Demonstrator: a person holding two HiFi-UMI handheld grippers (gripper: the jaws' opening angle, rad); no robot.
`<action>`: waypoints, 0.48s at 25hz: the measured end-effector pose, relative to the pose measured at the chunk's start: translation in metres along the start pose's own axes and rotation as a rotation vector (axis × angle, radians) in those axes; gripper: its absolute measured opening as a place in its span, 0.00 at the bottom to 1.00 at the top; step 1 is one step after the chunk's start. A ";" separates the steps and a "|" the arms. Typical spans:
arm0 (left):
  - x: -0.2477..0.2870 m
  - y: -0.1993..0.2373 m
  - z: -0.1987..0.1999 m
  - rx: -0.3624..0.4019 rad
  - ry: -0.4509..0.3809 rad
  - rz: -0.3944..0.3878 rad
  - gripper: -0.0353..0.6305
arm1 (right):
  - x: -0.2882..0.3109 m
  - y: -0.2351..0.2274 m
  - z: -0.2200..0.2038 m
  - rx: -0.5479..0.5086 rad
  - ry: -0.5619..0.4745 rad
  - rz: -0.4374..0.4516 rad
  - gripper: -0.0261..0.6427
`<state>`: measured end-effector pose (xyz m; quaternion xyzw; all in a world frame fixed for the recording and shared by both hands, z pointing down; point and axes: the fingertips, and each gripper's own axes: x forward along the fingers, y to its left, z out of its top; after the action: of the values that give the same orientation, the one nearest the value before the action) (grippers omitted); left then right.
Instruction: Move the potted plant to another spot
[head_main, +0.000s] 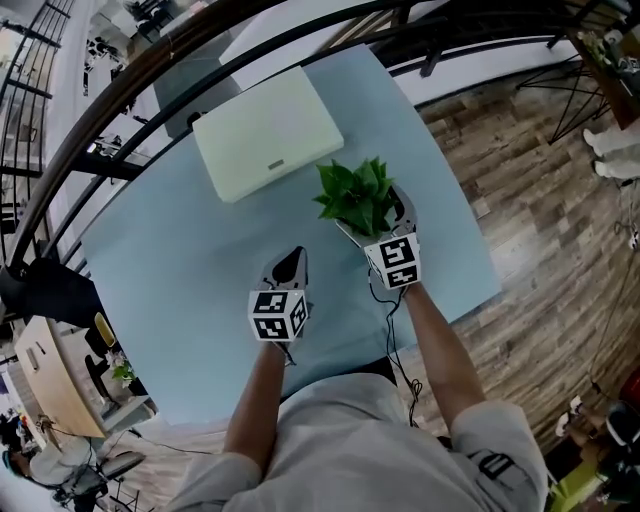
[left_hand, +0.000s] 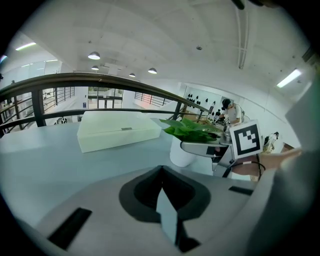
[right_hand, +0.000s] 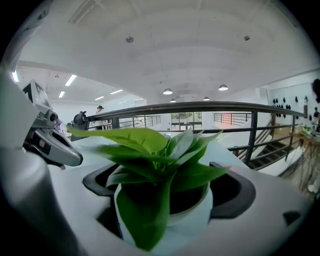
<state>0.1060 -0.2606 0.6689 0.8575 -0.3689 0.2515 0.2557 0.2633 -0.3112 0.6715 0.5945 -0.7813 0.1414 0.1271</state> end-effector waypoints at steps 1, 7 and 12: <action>-0.001 0.000 0.000 -0.002 -0.001 -0.001 0.07 | -0.002 0.001 -0.001 0.003 0.004 -0.001 0.85; -0.017 -0.005 -0.006 -0.011 -0.015 -0.010 0.07 | -0.022 0.005 -0.011 0.021 0.020 -0.035 0.85; -0.032 -0.009 -0.016 -0.030 -0.033 -0.018 0.07 | -0.050 0.015 -0.034 0.058 0.066 -0.063 0.85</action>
<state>0.0896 -0.2290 0.6591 0.8609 -0.3691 0.2294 0.2644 0.2629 -0.2502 0.6835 0.6174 -0.7530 0.1795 0.1400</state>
